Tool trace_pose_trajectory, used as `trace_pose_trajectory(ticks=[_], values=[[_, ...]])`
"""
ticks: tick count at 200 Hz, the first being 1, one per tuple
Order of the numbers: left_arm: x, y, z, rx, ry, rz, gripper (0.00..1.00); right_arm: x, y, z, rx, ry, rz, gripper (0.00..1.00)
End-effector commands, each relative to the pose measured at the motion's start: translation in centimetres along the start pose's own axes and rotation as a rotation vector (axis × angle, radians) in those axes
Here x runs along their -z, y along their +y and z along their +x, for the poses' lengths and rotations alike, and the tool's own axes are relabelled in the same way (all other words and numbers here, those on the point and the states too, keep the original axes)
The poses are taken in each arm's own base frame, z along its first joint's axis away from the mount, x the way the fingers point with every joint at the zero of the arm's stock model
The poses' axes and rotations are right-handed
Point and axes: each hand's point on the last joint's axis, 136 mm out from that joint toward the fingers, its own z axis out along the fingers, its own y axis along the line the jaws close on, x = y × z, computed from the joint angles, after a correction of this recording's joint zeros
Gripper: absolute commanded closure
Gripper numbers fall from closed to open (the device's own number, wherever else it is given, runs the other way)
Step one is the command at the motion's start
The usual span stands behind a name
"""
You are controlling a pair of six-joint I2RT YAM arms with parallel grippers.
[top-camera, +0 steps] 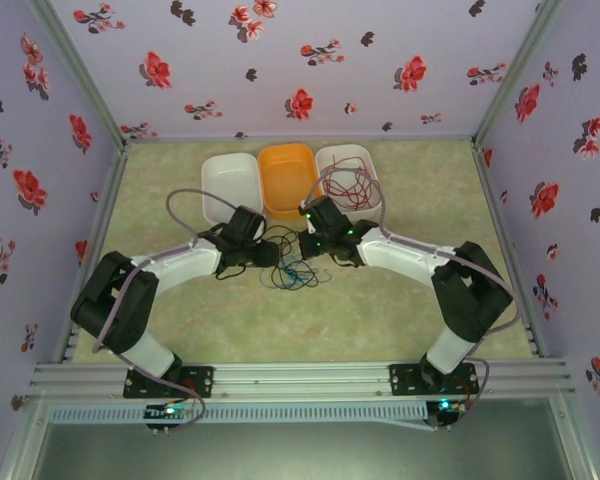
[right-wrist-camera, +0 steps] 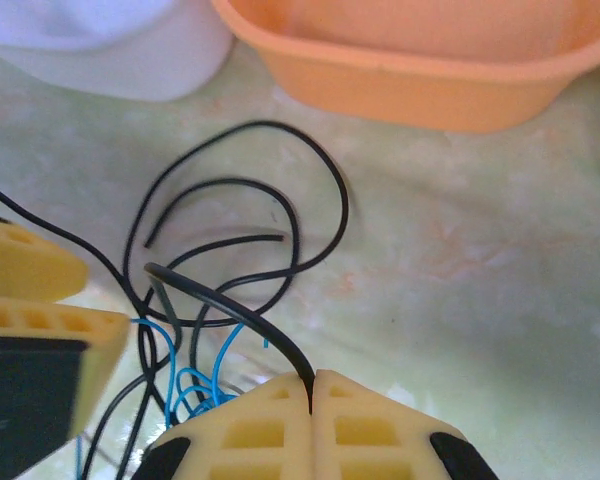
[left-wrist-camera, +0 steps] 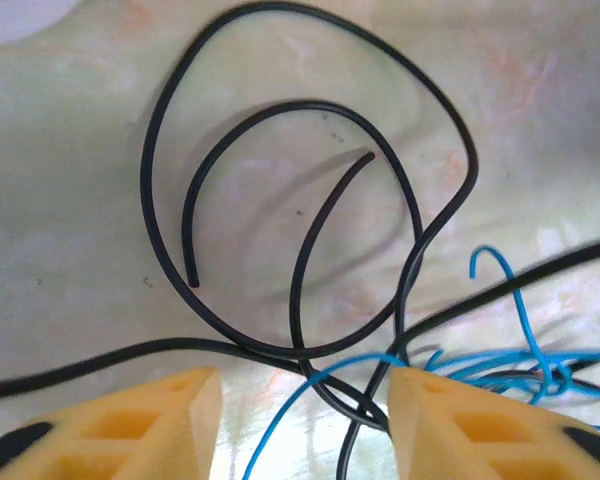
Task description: Untangle the cables
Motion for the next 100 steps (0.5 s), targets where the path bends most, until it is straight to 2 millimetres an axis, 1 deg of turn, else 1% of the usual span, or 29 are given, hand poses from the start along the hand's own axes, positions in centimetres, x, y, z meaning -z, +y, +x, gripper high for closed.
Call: trace_pose_trajectory(ticks=[1, 23, 36, 56, 72, 100], values=[[1.3, -0.7, -2.9, 0.016, -0.11, 0.014, 0.46, 1.9, 0.9, -1.8, 0.059, -0.079, -0.043, 1.0], [1.4, -0.9, -3.3, 0.02, -0.129, 0.024, 0.37, 3.2, 1.1, -2.6, 0.083, -0.121, -0.046, 1.0], [1.4, -0.9, -3.4, 0.018, -0.134, 0.026, 0.28, 4.1, 1.3, -3.3, 0.096, -0.151, -0.052, 1.0], [1.3, -0.9, -3.5, 0.017, -0.136, 0.027, 0.22, 5.7, 1.6, -4.5, 0.109, -0.205, -0.057, 1.0], [1.2, -1.0, -3.6, 0.018, -0.139, 0.028, 0.19, 7.1, 1.8, -5.4, 0.116, -0.248, -0.055, 1.0], [0.9, -1.2, -3.7, 0.019, -0.139, 0.038, 0.18, 9.7, 1.9, -6.9, 0.125, -0.314, -0.054, 1.0]])
